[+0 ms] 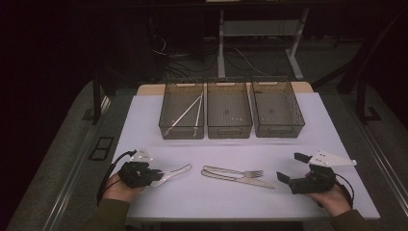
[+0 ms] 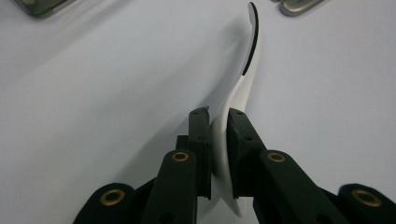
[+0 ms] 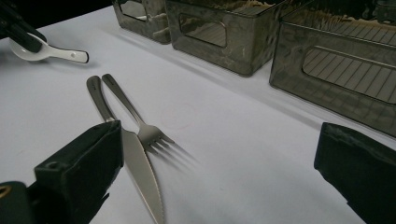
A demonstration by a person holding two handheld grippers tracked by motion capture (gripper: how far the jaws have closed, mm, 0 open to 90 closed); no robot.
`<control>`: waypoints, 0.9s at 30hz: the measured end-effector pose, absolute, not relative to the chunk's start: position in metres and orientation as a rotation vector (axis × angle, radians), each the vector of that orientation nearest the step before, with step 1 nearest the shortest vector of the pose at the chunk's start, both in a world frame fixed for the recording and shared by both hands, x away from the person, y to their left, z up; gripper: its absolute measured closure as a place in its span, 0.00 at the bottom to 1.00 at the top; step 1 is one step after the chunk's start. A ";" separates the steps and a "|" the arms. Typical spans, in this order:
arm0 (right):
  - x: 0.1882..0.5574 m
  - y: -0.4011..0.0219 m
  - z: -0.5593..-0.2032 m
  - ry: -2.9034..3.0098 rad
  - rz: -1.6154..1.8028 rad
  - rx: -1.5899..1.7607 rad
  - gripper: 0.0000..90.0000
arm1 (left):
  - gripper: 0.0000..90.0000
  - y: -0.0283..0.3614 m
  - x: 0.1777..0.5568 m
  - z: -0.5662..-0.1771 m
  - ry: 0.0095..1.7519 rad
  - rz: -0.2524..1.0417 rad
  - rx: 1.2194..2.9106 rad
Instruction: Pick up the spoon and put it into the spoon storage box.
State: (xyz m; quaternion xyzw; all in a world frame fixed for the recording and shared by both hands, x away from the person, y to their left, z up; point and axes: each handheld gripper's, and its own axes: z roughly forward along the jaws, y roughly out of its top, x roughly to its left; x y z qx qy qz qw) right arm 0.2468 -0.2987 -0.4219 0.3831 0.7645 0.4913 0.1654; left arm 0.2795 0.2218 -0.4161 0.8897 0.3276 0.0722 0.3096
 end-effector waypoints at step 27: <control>0.257 -0.289 -0.434 2.263 1.331 1.093 0.02 | 0.89 0.201 0.282 -0.390 0.775 0.280 2.209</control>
